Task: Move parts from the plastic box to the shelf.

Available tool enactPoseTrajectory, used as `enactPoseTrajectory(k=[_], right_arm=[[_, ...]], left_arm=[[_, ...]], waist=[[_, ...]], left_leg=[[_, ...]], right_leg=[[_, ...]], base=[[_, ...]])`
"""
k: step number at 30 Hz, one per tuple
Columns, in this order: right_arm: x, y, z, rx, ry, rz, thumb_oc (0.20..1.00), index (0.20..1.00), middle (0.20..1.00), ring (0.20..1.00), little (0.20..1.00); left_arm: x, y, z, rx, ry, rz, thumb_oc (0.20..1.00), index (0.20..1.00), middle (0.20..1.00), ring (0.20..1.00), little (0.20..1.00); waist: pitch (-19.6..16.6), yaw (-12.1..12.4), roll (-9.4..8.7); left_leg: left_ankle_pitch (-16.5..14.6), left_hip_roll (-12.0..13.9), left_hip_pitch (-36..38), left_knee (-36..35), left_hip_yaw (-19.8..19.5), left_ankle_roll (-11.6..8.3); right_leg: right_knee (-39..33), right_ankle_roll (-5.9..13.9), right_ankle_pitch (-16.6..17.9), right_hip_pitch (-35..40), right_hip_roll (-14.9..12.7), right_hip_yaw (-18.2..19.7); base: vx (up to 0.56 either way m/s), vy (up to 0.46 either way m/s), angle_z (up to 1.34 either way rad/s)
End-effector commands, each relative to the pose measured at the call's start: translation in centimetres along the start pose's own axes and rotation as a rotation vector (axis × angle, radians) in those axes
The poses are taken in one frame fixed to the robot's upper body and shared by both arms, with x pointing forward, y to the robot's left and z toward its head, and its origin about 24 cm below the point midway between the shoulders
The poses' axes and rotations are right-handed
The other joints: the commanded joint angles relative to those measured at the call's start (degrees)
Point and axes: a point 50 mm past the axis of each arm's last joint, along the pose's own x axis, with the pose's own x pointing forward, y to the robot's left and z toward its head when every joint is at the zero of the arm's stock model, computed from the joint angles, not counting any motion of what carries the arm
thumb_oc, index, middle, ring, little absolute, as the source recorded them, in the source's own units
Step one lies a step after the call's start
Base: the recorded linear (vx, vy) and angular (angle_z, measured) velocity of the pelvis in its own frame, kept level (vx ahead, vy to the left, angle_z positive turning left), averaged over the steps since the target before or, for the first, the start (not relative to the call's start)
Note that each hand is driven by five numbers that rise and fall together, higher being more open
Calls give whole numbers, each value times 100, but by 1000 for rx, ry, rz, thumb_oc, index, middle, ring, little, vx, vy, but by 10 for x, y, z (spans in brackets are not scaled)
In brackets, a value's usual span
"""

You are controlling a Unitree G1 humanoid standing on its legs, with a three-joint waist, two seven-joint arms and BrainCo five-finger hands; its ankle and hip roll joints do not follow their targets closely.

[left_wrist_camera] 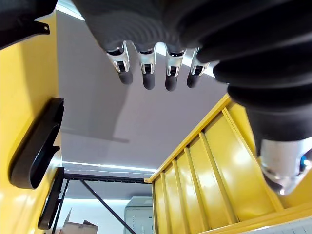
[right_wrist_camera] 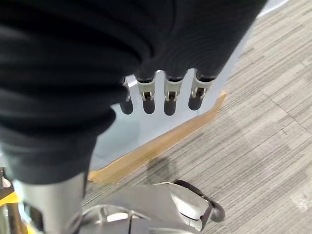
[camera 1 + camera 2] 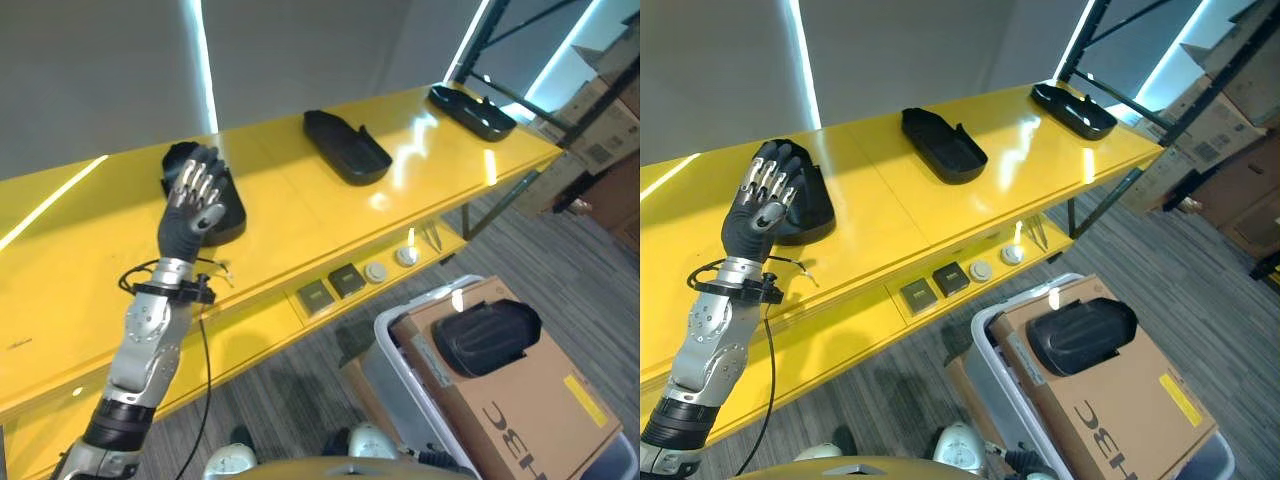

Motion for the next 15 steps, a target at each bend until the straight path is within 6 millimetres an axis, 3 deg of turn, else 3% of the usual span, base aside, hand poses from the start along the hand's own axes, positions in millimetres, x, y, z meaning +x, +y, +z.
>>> enactPoseTrajectory(k=[1,4,5,6,8,9,10,11,12,13,14,15], right_arm=[[-2,19,-7,-106,18,72,1000,1000,1000,1000,1000],[-3,19,-7,-109,14,72,1000,1000,1000,1000,1000],[-2,18,-5,-116,-1,69,1000,1000,1000,1000,1000],[-2,18,-5,-116,-1,69,1000,1000,1000,1000,1000],[-1,13,-2,-132,-16,58,1000,1000,1000,1000,1000],[-1,5,0,-153,-23,43,1000,1000,1000,1000,1000],[-1,1,-1,-146,-20,26,1000,1000,1000,1000,1000],[-1,1,-2,-146,-19,26,1000,1000,1000,1000,1000],[0,-2,-1,-136,-26,16,1000,1000,1000,1000,1000],[0,-5,0,-129,-31,3,1000,1000,1000,1000,1000],[0,-8,3,-129,-45,-9,1000,1000,1000,1000,1000],[1,-11,17,-141,-107,-12,1000,1000,1000,1000,1000]], left_arm=[[-1,-1,27,48,-144,4,1000,1000,1000,1000,1000],[-3,3,25,48,-139,39,1000,1000,1000,1000,1000],[-4,6,23,38,-135,65,1000,1000,1000,1000,1000],[-3,6,23,38,-136,65,1000,1000,1000,1000,1000],[-4,9,23,50,-134,75,1000,1000,1000,1000,1000],[-4,9,19,63,-113,82,1000,1000,1000,1000,1000],[-5,10,17,80,-101,86,1000,1000,1000,1000,1000],[-6,9,16,80,-101,86,1000,1000,1000,1000,1000],[-8,10,14,87,-91,95,1000,1000,1000,1000,1000],[-11,12,12,112,-77,110,1000,1000,1000,1000,1000],[-11,14,11,142,-69,115,1000,1000,1000,1000,1000],[-13,15,8,204,-51,115,1000,1000,1000,1000,1000]], waist=[[-323,128,-77],[-353,119,-4],[-228,89,-12],[-225,85,0],[13,148,75],[174,219,124],[161,274,151],[163,271,146],[135,326,191],[129,419,281],[149,450,329],[162,453,441]], left_leg=[[-528,-40,-260,85,-737,-19],[-481,78,-435,382,-722,-174],[-466,265,-743,1097,-811,-302],[-503,300,-786,1182,-825,-318],[-299,609,-1232,2197,-1229,-531],[-20,476,-1449,2332,-1677,-529],[-138,194,-1504,2014,-2076,-500],[-133,183,-1491,1998,-2076,-496],[-204,-117,-1486,1600,-2515,-479],[-19,-337,-1485,1098,-3230,-526],[115,-347,-1512,796,-3642,-576],[184,-604,-1526,573,-4435,-620]], right_leg=[[-2006,124,284,379,472,724],[-2604,-46,251,549,719,888],[-2793,-198,239,641,812,1041],[-2805,-213,239,644,835,1037],[-2886,-420,143,789,987,1204],[-2898,-540,170,805,1022,1252],[-2885,-523,125,809,1028,1350],[-2879,-518,117,814,1018,1346],[-2880,-478,118,816,1029,1487],[-2846,-447,102,817,1112,1728],[-2847,-415,94,821,1132,1881],[-2930,-319,167,754,1177,2283]], base=[[-45,-205,-113],[-17,-277,-88],[-9,-274,-94],[-17,-281,-26],[-87,-217,-52],[-90,-142,-73],[-68,-60,-49],[69,25,-33],[105,47,-55],[130,55,-57],[95,75,-97],[29,50,-100]])
